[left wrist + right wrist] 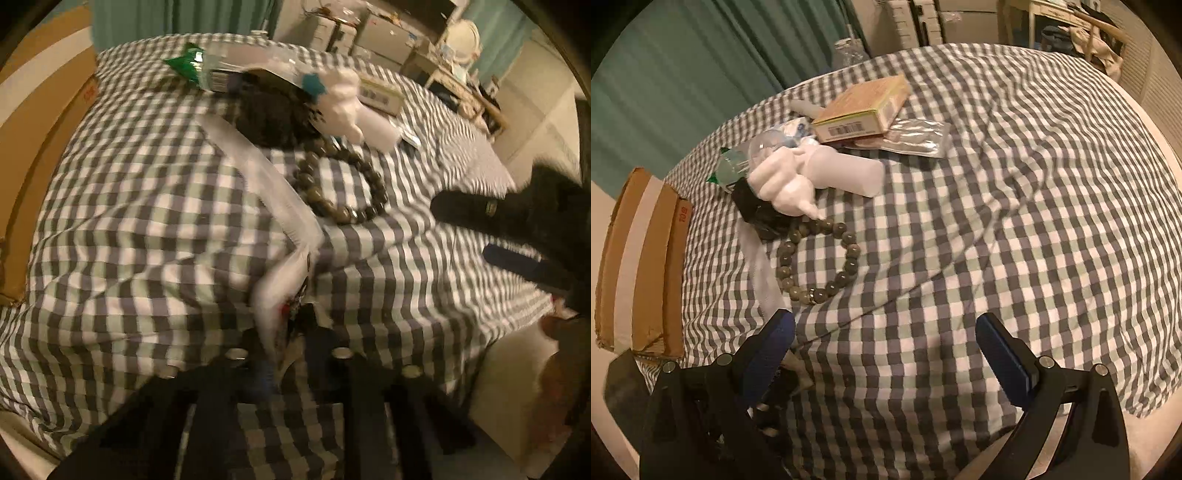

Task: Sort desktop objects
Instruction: 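Grasp the white sachet with the left gripper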

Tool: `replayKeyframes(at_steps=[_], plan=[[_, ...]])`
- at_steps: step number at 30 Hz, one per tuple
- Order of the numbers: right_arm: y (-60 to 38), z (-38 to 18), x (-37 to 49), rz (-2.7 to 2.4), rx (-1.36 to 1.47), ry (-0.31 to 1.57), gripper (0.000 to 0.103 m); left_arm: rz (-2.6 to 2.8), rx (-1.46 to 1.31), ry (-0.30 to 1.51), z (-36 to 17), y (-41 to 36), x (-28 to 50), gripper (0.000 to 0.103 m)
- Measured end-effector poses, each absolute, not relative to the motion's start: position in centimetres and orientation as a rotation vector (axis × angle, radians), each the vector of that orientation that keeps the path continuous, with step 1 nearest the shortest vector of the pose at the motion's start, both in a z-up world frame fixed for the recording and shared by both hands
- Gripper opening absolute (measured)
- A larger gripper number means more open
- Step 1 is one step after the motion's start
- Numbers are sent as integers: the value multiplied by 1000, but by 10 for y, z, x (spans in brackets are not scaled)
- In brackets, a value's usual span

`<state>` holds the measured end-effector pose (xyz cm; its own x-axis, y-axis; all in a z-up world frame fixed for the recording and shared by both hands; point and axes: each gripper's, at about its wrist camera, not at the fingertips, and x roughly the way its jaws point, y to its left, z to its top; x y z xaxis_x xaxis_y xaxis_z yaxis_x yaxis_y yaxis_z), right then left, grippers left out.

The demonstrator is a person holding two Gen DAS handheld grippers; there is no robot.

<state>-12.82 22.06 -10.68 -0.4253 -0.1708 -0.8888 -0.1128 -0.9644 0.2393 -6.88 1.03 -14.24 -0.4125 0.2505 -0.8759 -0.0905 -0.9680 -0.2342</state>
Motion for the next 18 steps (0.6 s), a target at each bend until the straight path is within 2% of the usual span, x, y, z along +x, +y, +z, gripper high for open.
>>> replayKeyframes(at_steps=[5, 8, 11, 13, 14, 15, 16, 18], plan=[[213, -110, -134, -2578, 1650, -363, 96, 2605, -1484, -305, -118, -28, -78, 10], [206, -115, -144, -2574, 1659, -322, 75, 2639, -1487, -351, -117, -42, -85, 10], [200, -120, -158, -2562, 1636, -293, 67, 2632, -1530, -379, -129, -47, -95, 10], [198, -123, -167, -2573, 1631, -261, 56, 2627, -1548, -388, -134, -46, -99, 10], [197, -125, -172, -2567, 1628, -256, 54, 2623, -1554, -397, -136, -47, -98, 10], [197, -128, -176, -2554, 1632, -265, 48, 2619, -1561, -399, -138, -47, -98, 11], [198, -131, -180, -2540, 1642, -278, 36, 2616, -1568, -404, -140, -48, -100, 11], [198, -142, -187, -2494, 1675, -309, 21, 2609, -1579, -412, -145, -45, -103, 11]])
